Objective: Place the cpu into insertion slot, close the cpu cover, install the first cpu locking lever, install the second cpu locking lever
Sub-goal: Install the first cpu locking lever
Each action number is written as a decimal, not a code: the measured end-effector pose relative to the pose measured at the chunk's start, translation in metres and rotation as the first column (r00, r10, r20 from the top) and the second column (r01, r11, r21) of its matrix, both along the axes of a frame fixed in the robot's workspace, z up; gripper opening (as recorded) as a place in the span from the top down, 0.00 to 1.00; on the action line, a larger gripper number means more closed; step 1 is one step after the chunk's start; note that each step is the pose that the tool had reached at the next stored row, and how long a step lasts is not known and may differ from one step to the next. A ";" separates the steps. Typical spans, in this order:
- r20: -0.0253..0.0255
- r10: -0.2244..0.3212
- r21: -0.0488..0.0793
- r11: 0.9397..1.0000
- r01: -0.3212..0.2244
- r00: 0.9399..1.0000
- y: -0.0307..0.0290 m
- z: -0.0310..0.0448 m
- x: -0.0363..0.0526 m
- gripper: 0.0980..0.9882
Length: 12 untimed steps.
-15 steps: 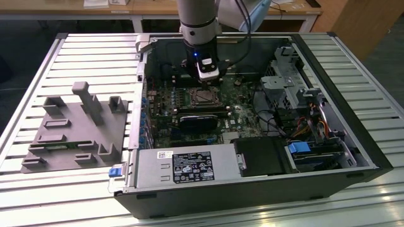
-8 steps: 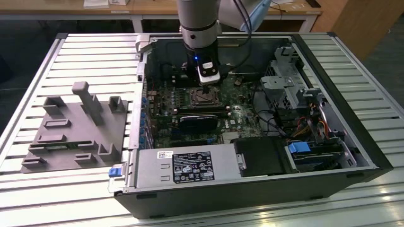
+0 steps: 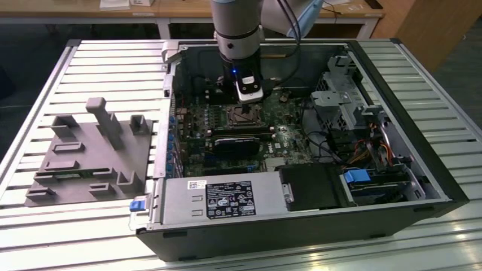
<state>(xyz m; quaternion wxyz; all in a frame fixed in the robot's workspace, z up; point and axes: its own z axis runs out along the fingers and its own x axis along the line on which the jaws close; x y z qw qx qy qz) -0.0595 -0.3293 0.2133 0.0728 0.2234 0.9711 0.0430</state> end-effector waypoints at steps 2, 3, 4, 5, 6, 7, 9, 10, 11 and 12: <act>0.000 0.000 0.000 1.000 0.000 1.000 -0.0001 0.0000 0.0000 0.99; -0.001 0.000 0.000 1.000 0.000 1.000 -0.0002 0.0000 0.0000 0.99; -0.005 0.000 -0.001 1.000 0.000 1.000 -0.0001 0.0000 0.0002 0.99; -0.011 0.000 -0.001 1.000 0.000 1.000 -0.0001 0.0000 0.0003 0.99; -0.019 0.000 -0.003 1.000 0.000 1.000 -0.0001 -0.0001 0.0006 0.99; -0.028 0.000 -0.004 1.000 0.000 1.000 -0.0001 -0.0002 0.0009 0.99; -0.050 0.000 -0.007 1.000 0.000 0.999 -0.0001 -0.0004 0.0014 0.99; -0.065 0.000 -0.008 1.000 0.000 0.998 -0.0001 -0.0006 0.0019 0.99; -0.080 0.000 -0.010 1.000 0.000 0.997 -0.0002 -0.0007 0.0023 0.99; -0.085 0.000 -0.011 1.000 -0.001 0.996 -0.0002 -0.0006 0.0023 0.99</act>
